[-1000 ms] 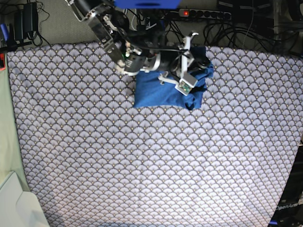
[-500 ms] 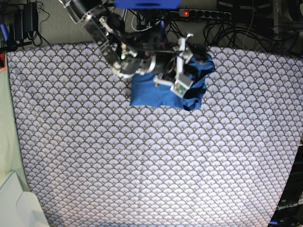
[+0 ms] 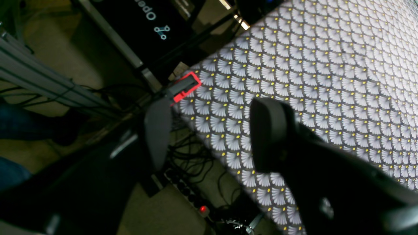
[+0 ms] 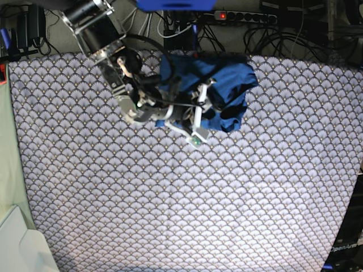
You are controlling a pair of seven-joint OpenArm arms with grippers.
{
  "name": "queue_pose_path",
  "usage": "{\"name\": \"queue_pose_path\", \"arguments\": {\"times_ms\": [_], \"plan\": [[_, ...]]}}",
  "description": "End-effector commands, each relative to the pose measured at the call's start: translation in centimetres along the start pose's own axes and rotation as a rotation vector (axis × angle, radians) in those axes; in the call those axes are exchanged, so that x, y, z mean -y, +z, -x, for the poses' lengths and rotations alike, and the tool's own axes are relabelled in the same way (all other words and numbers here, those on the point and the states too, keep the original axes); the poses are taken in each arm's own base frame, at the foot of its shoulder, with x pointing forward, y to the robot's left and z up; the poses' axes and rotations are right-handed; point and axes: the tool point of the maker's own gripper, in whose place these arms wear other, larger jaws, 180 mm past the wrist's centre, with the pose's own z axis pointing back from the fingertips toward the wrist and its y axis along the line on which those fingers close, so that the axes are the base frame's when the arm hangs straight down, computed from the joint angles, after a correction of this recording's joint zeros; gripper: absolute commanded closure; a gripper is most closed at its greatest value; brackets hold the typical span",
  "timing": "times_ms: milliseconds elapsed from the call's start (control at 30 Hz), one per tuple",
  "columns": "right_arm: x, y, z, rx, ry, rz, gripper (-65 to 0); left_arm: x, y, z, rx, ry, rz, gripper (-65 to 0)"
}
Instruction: Fold the T-shirt properly
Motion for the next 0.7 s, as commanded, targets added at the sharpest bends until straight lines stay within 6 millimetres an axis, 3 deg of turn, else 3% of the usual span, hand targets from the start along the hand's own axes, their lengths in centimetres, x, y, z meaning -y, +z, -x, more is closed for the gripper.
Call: {"name": "queue_pose_path", "arguments": {"times_ms": [0, 400, 600, 667], "plan": [[-0.8, 0.1, -2.9, 0.075, 0.023, -0.031, -21.1, 0.1, 0.5, -1.7, 0.046, -0.024, 0.0, -37.5], [-3.3, -2.4, -6.8, 0.118, 0.013, -0.099, -21.1, 0.2, 0.5, -1.5, 0.041, -0.024, 0.001, -37.5], [-3.8, -1.0, -8.8, 0.173, 0.07, -0.096, -21.2, 0.3, 0.4, -1.4, 0.038, -0.024, 0.004, -37.5], [-2.9, -0.3, -8.3, 0.168, 0.078, -0.073, -21.1, 0.4, 0.4, -1.5, 0.039, -0.023, 0.007, -37.5]]}}
